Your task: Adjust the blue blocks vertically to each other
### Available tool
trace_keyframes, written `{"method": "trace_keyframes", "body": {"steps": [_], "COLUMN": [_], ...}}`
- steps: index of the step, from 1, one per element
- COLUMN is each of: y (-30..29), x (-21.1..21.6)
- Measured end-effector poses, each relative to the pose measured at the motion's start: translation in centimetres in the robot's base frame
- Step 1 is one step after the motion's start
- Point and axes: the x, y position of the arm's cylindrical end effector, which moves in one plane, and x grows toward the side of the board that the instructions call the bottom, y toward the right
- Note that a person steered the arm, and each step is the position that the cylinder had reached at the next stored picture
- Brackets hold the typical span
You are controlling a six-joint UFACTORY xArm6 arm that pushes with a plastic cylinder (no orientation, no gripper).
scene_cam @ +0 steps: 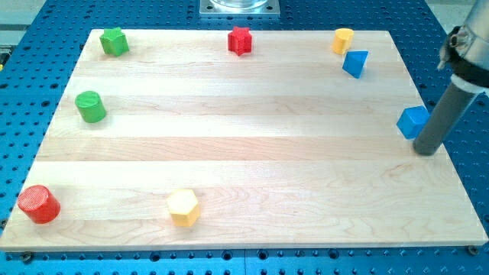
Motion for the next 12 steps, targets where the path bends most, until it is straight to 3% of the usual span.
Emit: {"method": "trace_keyframes", "body": {"steps": [3,5,6,8,9,12], "y": [-2.0,-5.8,-5.1,2.3,2.1,-2.6], "x": [-9.2,-10.3,-8.3,-14.3,-16.8,-17.2]}}
